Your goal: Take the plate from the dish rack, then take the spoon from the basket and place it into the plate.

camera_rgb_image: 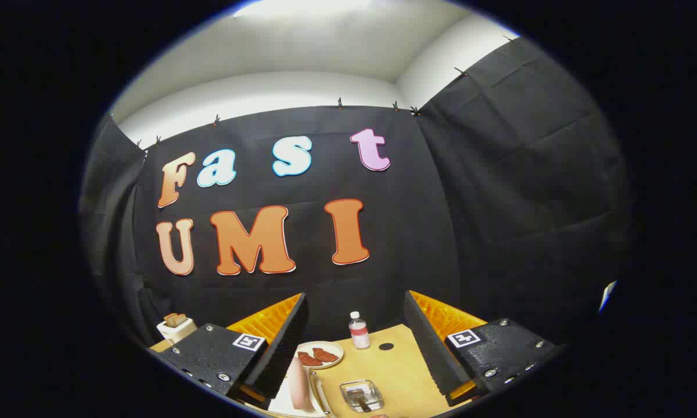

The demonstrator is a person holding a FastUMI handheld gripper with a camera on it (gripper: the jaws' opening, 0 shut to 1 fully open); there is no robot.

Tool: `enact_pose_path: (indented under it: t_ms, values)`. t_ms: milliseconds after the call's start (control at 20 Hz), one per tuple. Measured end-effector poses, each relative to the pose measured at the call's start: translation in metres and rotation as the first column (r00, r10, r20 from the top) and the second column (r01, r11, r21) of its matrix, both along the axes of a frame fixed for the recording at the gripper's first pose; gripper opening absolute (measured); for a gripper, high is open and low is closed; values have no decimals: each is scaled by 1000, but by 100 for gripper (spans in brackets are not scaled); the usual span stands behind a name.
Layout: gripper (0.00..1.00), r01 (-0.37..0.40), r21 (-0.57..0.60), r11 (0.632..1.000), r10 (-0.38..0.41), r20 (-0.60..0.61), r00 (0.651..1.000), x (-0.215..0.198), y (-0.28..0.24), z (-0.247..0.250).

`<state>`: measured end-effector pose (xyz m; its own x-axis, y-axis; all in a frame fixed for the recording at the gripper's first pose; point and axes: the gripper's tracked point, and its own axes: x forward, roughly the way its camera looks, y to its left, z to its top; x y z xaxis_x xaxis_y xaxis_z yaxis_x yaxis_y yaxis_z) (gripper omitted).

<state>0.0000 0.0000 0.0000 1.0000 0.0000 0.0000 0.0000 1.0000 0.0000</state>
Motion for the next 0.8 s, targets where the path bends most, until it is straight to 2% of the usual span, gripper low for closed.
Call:
enact_pose_path:
  t_ms: [150, 300, 550, 700, 800]
  values:
    - [98, -52, 10, 999, 52, -67, 996, -8, 17, -25]
    - [98, -35, -47, 998, 28, -148, 989, -4, 16, -49]
    - [98, -52, 4, 999, 51, -239, 970, -9, 30, -73]
    - [98, -52, -25, 998, 44, -247, 968, -10, 33, -77]
    - [98, -78, -35, 996, 65, -296, 953, -13, 43, -92]
